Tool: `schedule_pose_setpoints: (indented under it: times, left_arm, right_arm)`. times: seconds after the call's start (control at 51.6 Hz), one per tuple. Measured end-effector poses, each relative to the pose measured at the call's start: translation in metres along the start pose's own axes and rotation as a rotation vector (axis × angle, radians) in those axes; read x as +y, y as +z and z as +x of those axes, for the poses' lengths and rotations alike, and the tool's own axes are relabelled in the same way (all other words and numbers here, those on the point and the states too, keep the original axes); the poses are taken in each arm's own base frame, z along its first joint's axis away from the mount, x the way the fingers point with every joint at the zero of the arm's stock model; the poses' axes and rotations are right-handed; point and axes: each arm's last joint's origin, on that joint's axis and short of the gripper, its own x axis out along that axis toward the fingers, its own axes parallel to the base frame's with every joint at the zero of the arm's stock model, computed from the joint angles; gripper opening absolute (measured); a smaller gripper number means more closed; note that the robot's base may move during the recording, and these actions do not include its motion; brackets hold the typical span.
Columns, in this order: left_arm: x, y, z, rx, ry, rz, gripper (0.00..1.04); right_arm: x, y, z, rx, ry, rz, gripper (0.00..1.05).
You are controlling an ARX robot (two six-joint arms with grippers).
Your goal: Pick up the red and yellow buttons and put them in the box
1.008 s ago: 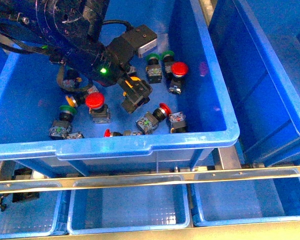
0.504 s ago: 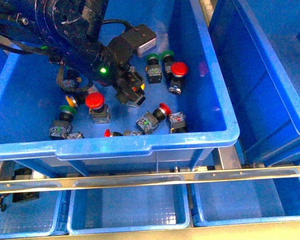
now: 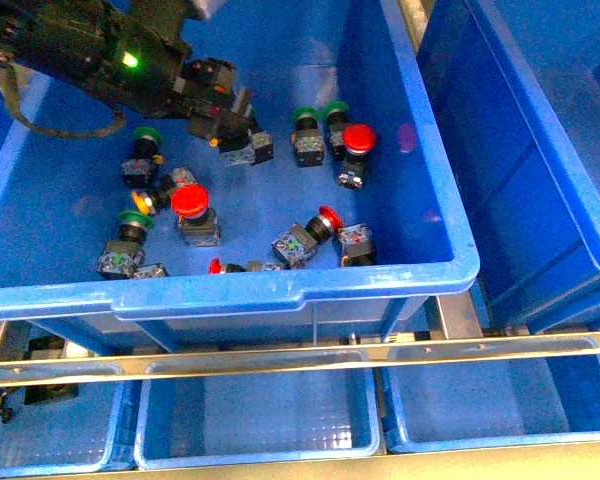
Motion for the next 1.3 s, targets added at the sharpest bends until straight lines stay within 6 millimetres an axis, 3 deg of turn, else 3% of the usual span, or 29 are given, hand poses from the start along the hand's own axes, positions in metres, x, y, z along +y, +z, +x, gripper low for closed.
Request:
schedule_pose_setpoints:
  times: [0.271, 0.659, 0.833, 1.066, 1.298]
  left_arm:
    - [-0.012, -0.014, -0.037, 0.098, -0.116, -0.386, 0.35]
    - [-0.020, -0.003, -0.068, 0.058, -0.224, -0.772, 0.35]
    - [-0.040, 0.000, -0.084, 0.044, -0.304, -0.916, 0.35]
    - [-0.094, -0.001, -0.101, 0.113, -0.513, -0.893, 0.35]
    - [-0.112, -0.007, -0.093, 0.154, -0.568, -0.852, 0.35]
  right_arm:
    - [0.000, 0.000, 0.000, 0.000, 0.000, 0.000, 0.98]
    - [0.000, 0.000, 0.000, 0.000, 0.000, 0.000, 0.98]
    - [0.000, 0.000, 0.000, 0.000, 0.000, 0.000, 0.98]
    - [0.000, 0.000, 0.000, 0.000, 0.000, 0.000, 0.98]
    - [0.000, 0.000, 0.000, 0.000, 0.000, 0.000, 0.98]
